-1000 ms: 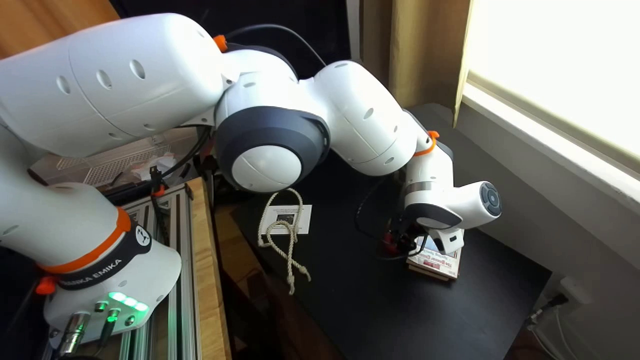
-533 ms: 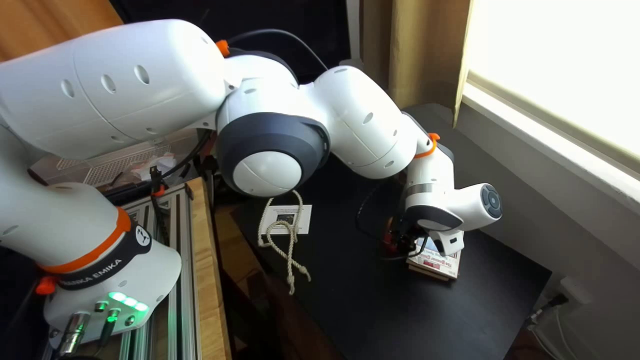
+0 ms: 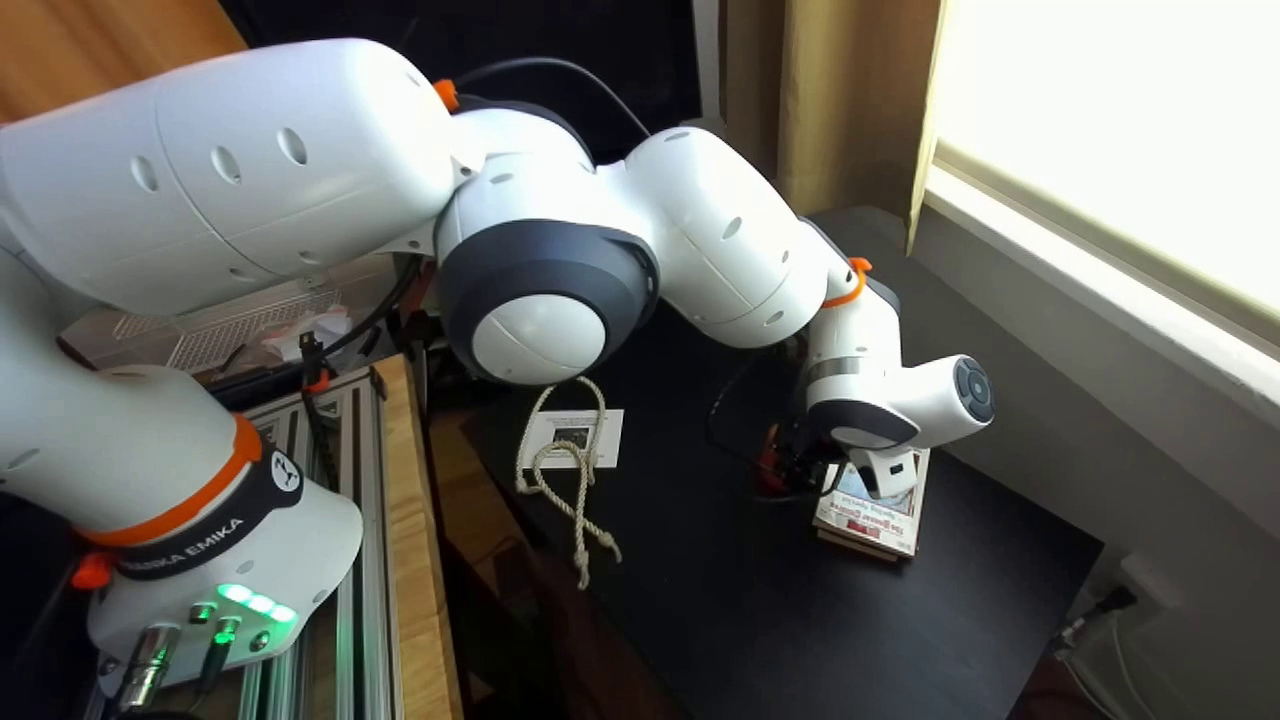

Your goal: Turn over the orange cup

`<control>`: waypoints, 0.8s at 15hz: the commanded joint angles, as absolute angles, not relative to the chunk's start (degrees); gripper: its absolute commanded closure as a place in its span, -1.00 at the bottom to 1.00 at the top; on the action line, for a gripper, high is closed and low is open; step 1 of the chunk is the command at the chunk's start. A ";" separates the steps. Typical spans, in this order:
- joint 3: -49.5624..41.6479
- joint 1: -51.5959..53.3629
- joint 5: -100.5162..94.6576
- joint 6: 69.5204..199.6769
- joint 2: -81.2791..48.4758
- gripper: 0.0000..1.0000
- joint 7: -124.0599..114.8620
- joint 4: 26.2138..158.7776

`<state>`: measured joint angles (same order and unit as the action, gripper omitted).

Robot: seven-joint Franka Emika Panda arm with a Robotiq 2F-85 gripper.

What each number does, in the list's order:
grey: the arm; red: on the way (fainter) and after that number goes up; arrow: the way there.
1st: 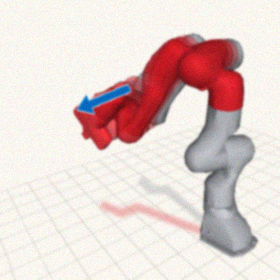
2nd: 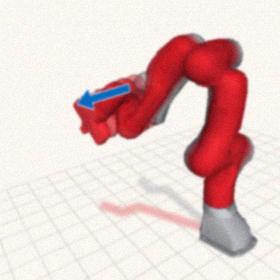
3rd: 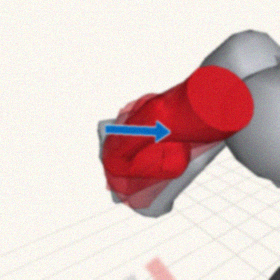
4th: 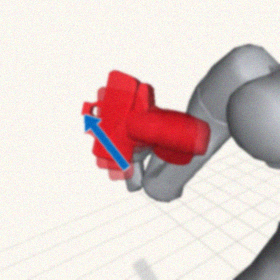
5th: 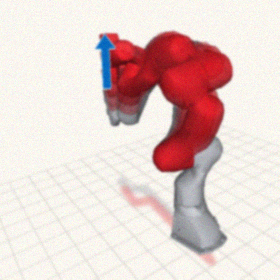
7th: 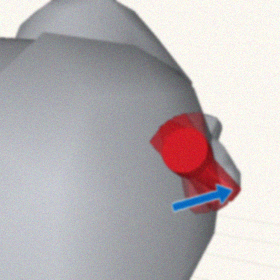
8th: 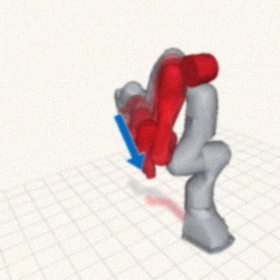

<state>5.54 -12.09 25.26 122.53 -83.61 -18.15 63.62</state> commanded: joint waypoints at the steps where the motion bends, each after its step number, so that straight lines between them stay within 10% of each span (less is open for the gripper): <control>1: 3.68 -7.37 24.15 124.07 -80.42 -0.05 -24.42 67.37; 12: -9.92 13.70 18.59 148.46 -74.27 -0.05 -45.02 80.33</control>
<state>-5.79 8.41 20.01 142.06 -76.78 -40.19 73.85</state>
